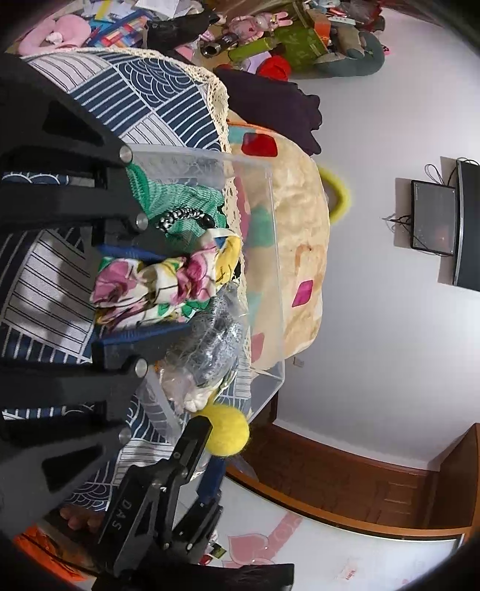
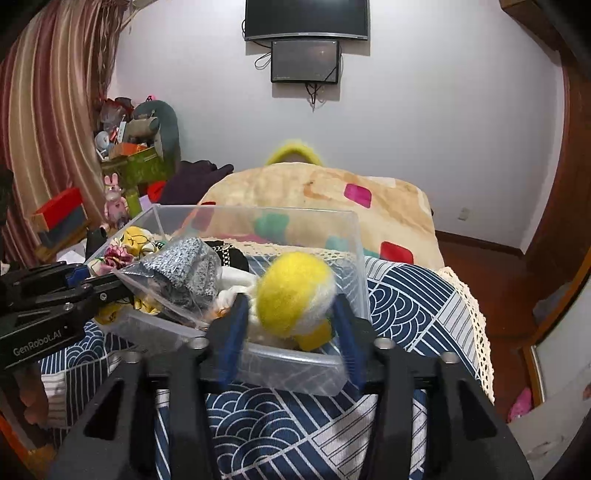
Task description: Organize soft objects
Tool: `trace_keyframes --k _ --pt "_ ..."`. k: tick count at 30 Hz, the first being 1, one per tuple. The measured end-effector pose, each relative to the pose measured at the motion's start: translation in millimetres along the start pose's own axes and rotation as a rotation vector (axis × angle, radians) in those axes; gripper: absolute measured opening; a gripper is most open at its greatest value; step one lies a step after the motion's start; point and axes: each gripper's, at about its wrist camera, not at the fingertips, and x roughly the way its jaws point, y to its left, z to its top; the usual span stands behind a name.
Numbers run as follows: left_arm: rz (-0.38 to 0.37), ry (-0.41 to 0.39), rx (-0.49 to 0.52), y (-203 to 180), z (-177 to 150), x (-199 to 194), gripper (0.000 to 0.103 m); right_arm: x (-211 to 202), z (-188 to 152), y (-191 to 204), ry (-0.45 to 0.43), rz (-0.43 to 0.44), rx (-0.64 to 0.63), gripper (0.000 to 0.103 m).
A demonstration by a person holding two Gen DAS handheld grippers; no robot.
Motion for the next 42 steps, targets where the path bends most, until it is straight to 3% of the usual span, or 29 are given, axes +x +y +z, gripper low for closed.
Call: trace_keyframes --k 1,5,12,21,25,27,35,42 --pt "0.001 -0.001 0.005 -1.4 -0.7 -2.3 0.044 -2.3 -0.1 0.3 -0.008 -0.003 0.000 0.061" --pt "-0.001 -0.022 0.004 -5.7 -4.5 -17.7 0.057 -9.6 -0.7 -1.5 -0.020 0.000 -0.004 0.064" --pt "-0.003 -0.052 0.003 -7.9 -4.3 -42.1 0.061 -31.7 2.9 -1.6 -0.062 0.022 0.008 0.064" --pt "0.029 -0.157 0.013 -9.1 -0.8 -90.5 0.068 -76.5 12.1 6.1 -0.173 0.053 0.010 0.067" --pt "0.038 -0.209 0.032 -14.4 -2.6 -114.2 0.074 -95.7 13.6 12.3 -0.235 0.058 0.007 0.079" --pt "0.049 -0.245 0.041 -17.9 -6.2 -127.9 0.075 -104.7 13.4 15.7 -0.259 0.051 0.001 0.080" --pt "0.065 -0.341 0.077 -29.3 -19.5 -165.7 0.085 -121.7 7.8 23.9 -0.298 0.071 0.006 0.083" --pt "0.059 -0.368 0.071 -33.3 -28.0 -176.5 0.092 -126.3 1.5 24.7 -0.310 0.089 0.021 0.083"
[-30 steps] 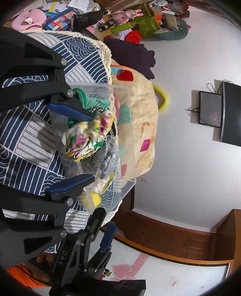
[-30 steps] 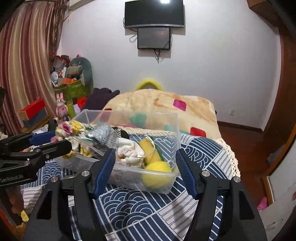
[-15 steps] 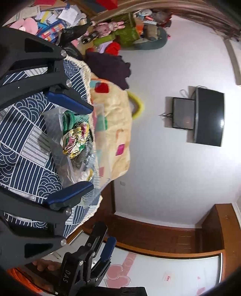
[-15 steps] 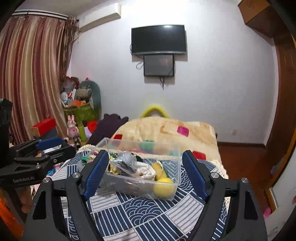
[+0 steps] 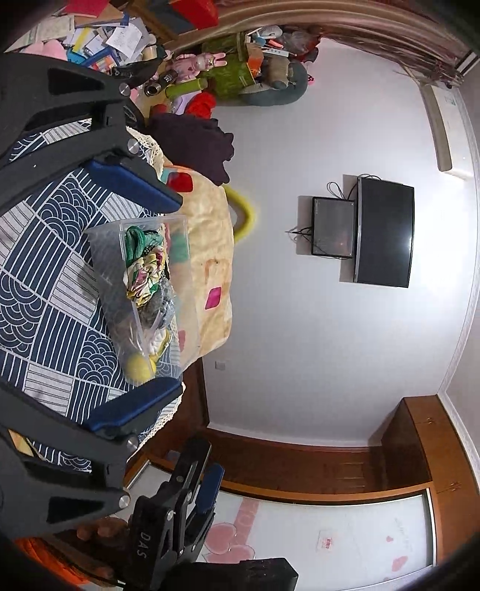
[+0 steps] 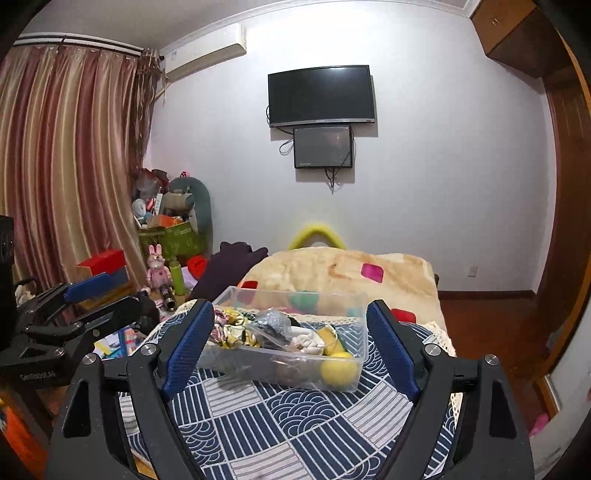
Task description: Organize soft objects
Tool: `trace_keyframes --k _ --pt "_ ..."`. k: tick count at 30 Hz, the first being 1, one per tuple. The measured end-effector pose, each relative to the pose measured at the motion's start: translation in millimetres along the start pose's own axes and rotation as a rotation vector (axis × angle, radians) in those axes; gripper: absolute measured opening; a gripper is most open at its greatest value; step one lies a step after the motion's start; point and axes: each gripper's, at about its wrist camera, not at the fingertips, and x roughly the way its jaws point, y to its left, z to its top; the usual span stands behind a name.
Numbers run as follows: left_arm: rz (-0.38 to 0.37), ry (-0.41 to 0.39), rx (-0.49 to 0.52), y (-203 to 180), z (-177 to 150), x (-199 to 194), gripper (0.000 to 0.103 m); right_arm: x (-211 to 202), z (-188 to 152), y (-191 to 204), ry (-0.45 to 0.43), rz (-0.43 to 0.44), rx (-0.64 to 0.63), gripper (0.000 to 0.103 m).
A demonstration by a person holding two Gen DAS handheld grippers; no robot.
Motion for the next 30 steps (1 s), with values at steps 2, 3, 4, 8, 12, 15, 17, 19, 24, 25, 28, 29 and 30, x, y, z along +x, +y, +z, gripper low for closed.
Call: trace_keyframes --k 2,3,4,8,12,15,17,19,24,25,28,29,30 --pt "0.002 -0.001 0.001 -0.1 -0.8 -0.3 0.092 0.7 -1.8 0.2 0.000 0.003 0.004 0.083" --pt "0.003 -0.001 0.003 -0.9 -0.8 -0.6 0.092 -0.1 -2.9 0.0 0.001 0.004 0.006 0.083" --pt "0.003 -0.002 0.005 -1.1 -1.2 -0.8 0.092 -0.2 -4.6 -0.1 0.002 0.006 0.008 0.083" --pt "-0.006 -0.001 0.008 -2.0 -3.3 -1.2 0.092 -0.7 -8.6 -0.7 0.001 0.005 0.012 0.083" --pt "-0.007 -0.001 0.019 -4.8 -5.2 -0.6 0.092 -2.8 -11.7 -1.4 -0.010 0.005 0.018 0.094" --pt "-0.004 -0.002 0.023 -6.3 -6.4 0.0 0.092 -4.2 -12.3 -1.3 -0.015 0.005 0.018 0.094" --pt "-0.005 0.001 0.021 -6.6 -7.1 0.1 0.094 -5.1 -12.8 -1.8 -0.015 0.004 0.020 0.094" --pt "-0.005 0.002 0.017 -6.3 -7.3 0.2 0.095 -5.8 -13.5 -2.0 -0.018 -0.001 0.022 0.098" --pt "-0.008 0.000 0.014 -6.2 -7.6 -0.8 0.096 -6.3 -14.0 -1.5 -0.018 0.002 0.026 0.100" --pt "-0.006 -0.001 0.014 -6.3 -7.7 -0.9 0.096 -6.5 -13.8 -1.3 -0.017 0.002 0.025 0.100" --pt "-0.006 -0.002 0.013 -6.4 -7.9 -1.2 0.097 -7.4 -13.8 -1.2 -0.018 0.003 0.026 0.100" --pt "-0.007 -0.003 0.012 -6.5 -7.9 -1.3 0.097 -8.0 -13.8 -1.0 -0.019 0.002 0.025 0.100" --pt "-0.008 -0.002 0.013 -6.5 -7.6 -0.9 0.098 -8.0 -13.7 -1.0 -0.019 0.002 0.025 0.100"
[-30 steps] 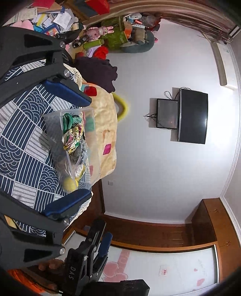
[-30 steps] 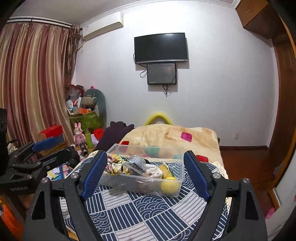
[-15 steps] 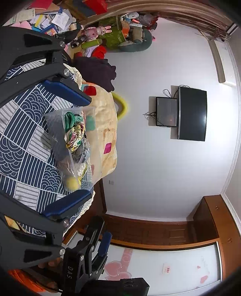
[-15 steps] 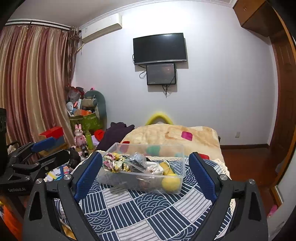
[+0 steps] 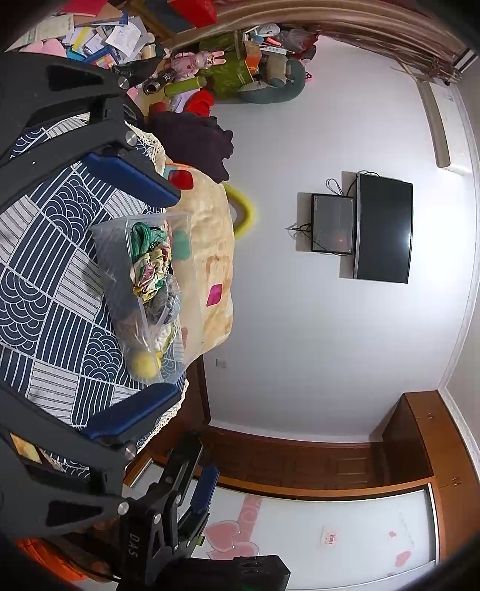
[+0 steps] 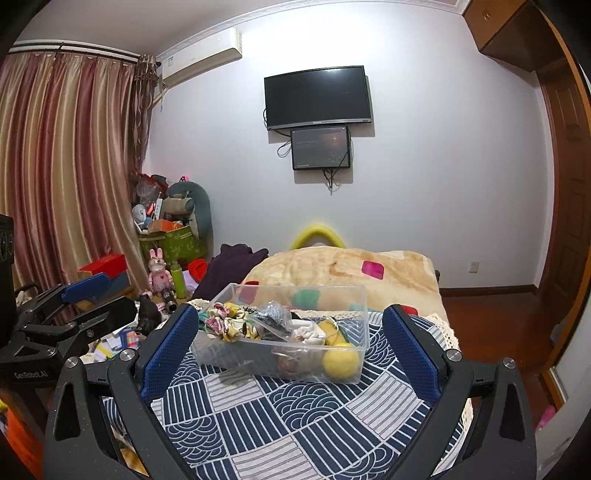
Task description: Organize soft objects
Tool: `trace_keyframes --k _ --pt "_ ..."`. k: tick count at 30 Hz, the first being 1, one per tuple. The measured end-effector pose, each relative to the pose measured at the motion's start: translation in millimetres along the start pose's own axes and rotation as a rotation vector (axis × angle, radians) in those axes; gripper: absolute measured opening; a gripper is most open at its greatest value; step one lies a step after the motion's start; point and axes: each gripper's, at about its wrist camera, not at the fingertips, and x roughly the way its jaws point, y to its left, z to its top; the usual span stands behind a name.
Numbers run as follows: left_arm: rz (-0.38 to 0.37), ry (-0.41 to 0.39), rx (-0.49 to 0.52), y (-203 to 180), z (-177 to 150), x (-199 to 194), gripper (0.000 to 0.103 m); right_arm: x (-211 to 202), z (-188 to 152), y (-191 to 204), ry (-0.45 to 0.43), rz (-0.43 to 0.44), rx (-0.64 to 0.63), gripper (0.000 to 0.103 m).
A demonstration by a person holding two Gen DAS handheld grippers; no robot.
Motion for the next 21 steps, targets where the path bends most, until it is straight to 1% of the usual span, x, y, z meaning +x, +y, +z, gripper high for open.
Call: trace_keyframes --k 2,21 --pt "-0.001 -0.002 0.000 -1.6 0.1 -0.2 0.099 -0.4 0.2 -0.1 -0.001 0.002 0.000 0.100" --pt "0.013 -0.014 -0.007 -3.1 -0.9 -2.7 0.102 -0.8 0.5 -0.5 0.001 0.001 0.001 0.100"
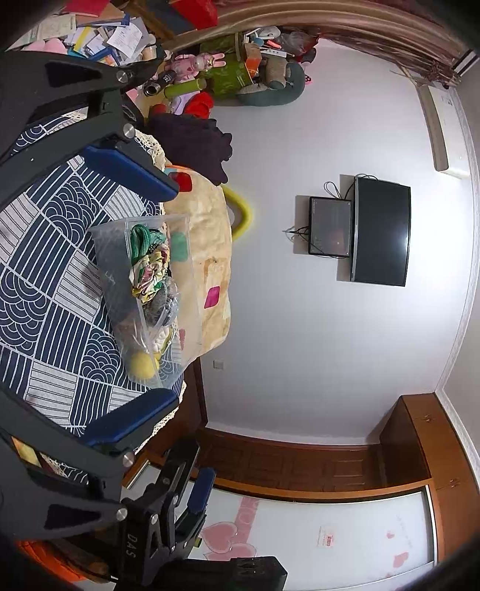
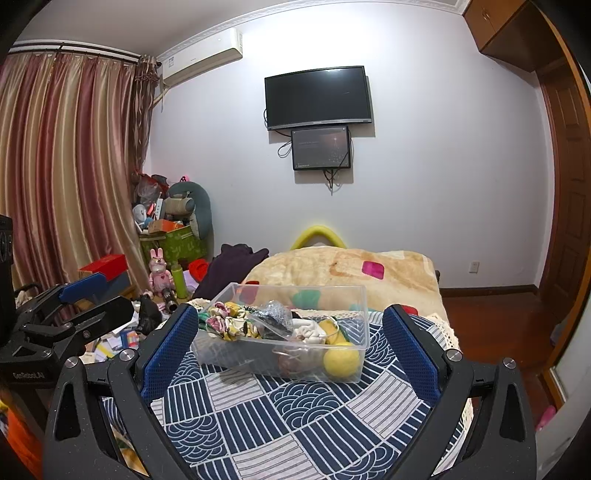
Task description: Organize soft objects
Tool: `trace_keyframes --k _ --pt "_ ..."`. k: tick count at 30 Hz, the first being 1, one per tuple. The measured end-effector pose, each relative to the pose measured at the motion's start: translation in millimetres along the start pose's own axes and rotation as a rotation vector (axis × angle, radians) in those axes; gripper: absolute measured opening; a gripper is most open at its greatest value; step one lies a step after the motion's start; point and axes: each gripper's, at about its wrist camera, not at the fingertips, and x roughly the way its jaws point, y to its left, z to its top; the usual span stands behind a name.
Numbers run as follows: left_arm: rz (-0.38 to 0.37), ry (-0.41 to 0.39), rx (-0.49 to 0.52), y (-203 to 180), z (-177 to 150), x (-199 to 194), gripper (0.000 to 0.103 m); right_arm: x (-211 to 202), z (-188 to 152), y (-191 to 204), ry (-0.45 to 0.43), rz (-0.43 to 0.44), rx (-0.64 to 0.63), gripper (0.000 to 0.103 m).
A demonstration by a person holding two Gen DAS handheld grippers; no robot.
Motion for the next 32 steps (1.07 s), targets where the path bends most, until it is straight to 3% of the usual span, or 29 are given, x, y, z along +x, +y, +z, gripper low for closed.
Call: trace_keyframes --k 32 --pt "-0.033 0.030 -0.024 2.6 -3.7 5.7 0.103 -0.9 -6.0 -0.1 0.007 -0.002 -0.001 0.102"
